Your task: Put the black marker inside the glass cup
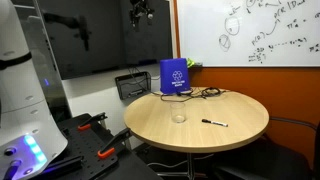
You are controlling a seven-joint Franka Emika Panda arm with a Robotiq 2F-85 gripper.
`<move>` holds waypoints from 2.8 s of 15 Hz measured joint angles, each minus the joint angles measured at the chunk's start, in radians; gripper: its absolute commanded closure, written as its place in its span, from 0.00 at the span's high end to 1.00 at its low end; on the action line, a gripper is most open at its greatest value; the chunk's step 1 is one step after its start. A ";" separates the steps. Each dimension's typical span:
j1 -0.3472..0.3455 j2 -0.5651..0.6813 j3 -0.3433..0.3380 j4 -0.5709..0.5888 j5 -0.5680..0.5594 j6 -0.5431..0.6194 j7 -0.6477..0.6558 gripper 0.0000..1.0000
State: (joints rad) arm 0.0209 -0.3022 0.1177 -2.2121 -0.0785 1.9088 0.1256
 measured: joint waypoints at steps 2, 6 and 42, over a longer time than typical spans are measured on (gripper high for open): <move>0.000 -0.001 0.000 0.002 0.000 0.000 0.000 1.00; 0.000 -0.001 0.000 0.002 0.000 0.000 0.000 1.00; -0.166 1.038 -0.282 0.402 0.397 0.584 0.684 1.00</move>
State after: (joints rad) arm -0.1447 0.7357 -0.1642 -1.8101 0.3187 2.4932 0.8094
